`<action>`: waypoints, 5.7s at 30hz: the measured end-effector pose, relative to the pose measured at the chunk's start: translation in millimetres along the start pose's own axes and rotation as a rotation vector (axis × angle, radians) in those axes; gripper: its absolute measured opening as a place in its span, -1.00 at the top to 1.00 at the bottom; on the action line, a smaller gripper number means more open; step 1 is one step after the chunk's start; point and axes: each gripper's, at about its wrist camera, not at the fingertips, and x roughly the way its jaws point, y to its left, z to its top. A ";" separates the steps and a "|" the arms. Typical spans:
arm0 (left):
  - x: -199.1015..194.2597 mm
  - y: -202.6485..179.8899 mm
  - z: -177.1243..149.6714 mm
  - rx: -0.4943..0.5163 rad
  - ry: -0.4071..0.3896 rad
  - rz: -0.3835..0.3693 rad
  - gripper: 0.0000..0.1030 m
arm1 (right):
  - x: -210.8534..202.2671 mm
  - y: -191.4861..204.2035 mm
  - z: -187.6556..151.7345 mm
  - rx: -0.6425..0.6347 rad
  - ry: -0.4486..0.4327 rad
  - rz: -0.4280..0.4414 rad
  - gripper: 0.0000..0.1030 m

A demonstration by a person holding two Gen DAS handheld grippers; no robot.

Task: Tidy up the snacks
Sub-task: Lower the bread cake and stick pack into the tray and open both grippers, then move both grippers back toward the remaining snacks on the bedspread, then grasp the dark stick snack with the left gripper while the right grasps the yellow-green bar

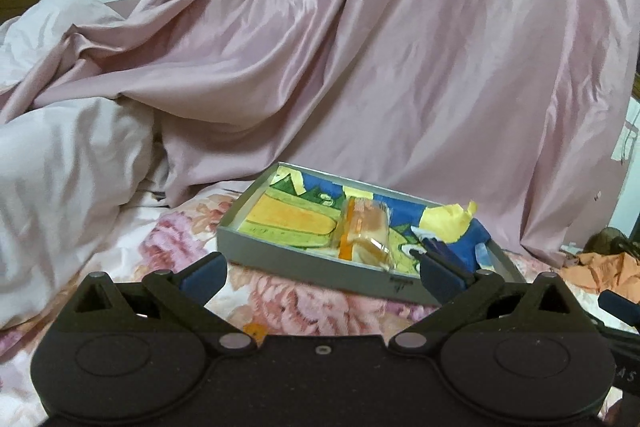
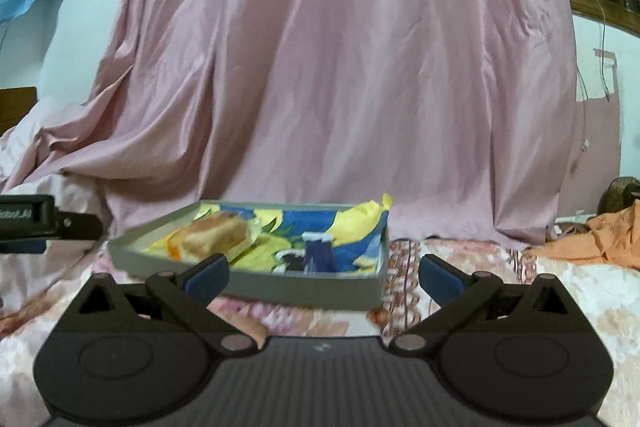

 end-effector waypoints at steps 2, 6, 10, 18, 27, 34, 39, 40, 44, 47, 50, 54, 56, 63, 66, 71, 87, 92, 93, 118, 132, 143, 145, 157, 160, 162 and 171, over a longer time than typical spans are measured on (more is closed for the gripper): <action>-9.8 2.7 -6.0 0.014 0.000 0.002 -0.99 | -10.8 4.3 -6.6 0.003 0.015 0.007 -1.00; -26.0 10.2 -19.8 0.039 0.009 0.008 -0.99 | -30.3 16.7 -20.5 -0.030 0.058 -0.003 -1.00; -36.8 19.8 -35.8 0.053 0.042 0.015 -0.99 | -44.1 28.4 -31.7 -0.058 0.105 0.023 -1.00; -50.8 36.2 -67.2 0.087 0.126 0.037 -0.99 | -51.1 44.6 -47.6 -0.061 0.266 0.087 -1.00; -36.1 37.6 -85.4 0.125 0.258 0.038 -0.99 | -34.3 52.5 -57.4 -0.066 0.387 0.101 -1.00; -22.3 38.4 -89.9 0.120 0.316 0.022 -0.99 | -16.2 56.4 -66.9 -0.081 0.454 0.109 -1.00; -10.6 40.4 -86.4 0.054 0.344 -0.003 -0.99 | -8.9 60.7 -71.1 -0.100 0.472 0.130 -1.00; -7.6 40.4 -85.6 0.040 0.348 -0.006 -0.98 | -7.3 61.4 -71.9 -0.104 0.476 0.130 -1.00; 6.7 35.5 -82.5 0.002 0.367 -0.041 -0.98 | -1.8 63.7 -74.9 -0.116 0.493 0.126 -1.00; 17.7 30.5 -80.2 -0.025 0.388 -0.104 -0.98 | 0.0 65.0 -76.2 -0.124 0.500 0.126 -1.00; 27.4 26.0 -78.4 -0.055 0.399 -0.162 -0.98 | 0.8 65.7 -76.7 -0.131 0.494 0.114 -1.00; 41.0 19.0 -77.3 -0.081 0.419 -0.218 -0.98 | 2.4 65.8 -76.3 -0.149 0.466 0.073 -1.00; 49.4 15.0 -76.6 -0.092 0.434 -0.243 -0.98 | 2.7 64.8 -75.8 -0.152 0.444 0.054 -1.00; 73.8 9.9 -78.9 -0.113 0.472 -0.244 -0.87 | 8.1 62.4 -76.2 -0.145 0.434 0.028 -1.00; 79.8 10.1 -80.6 -0.115 0.478 -0.241 -0.77 | 9.3 65.2 -77.9 -0.155 0.441 0.035 -1.00; 87.8 9.4 -85.9 -0.113 0.495 -0.227 -0.42 | 11.4 67.6 -79.4 -0.165 0.447 0.047 -1.00; 85.8 20.5 -91.2 -0.110 0.491 -0.164 0.58 | 23.9 47.4 -77.1 0.020 0.502 0.163 -0.67; 77.4 23.7 -93.3 -0.107 0.505 -0.168 0.59 | 31.1 28.9 -78.7 0.165 0.557 0.203 -0.55; 75.3 24.9 -93.7 -0.107 0.511 -0.167 0.59 | 32.6 25.1 -79.6 0.190 0.566 0.211 -0.53; 36.6 52.5 -101.0 -0.036 0.634 -0.177 0.51 | 57.2 7.5 -93.3 0.434 0.638 0.308 -0.51; 39.6 47.4 -101.1 0.003 0.614 -0.173 0.49 | 50.1 11.6 -88.5 0.440 0.608 0.370 0.52; 40.1 51.0 -101.1 -0.031 0.623 -0.166 0.48 | 70.0 19.9 -99.3 0.495 0.651 0.470 0.22; 40.4 50.6 -101.7 -0.027 0.623 -0.166 0.47 | 71.0 20.3 -100.4 0.495 0.657 0.481 0.24; 38.2 44.6 -100.8 0.019 0.606 -0.176 0.54 | 64.4 33.3 -95.4 0.390 0.627 0.487 0.60; 36.1 41.0 -100.6 0.032 0.598 -0.194 0.59 | 60.6 36.0 -92.2 0.362 0.599 0.484 0.66; 34.9 39.9 -100.4 0.034 0.592 -0.200 0.62 | 58.0 36.8 -89.8 0.354 0.585 0.483 0.72; 31.4 39.7 -96.7 0.013 0.547 -0.217 0.72 | 44.0 34.1 -72.3 0.312 0.482 0.446 0.78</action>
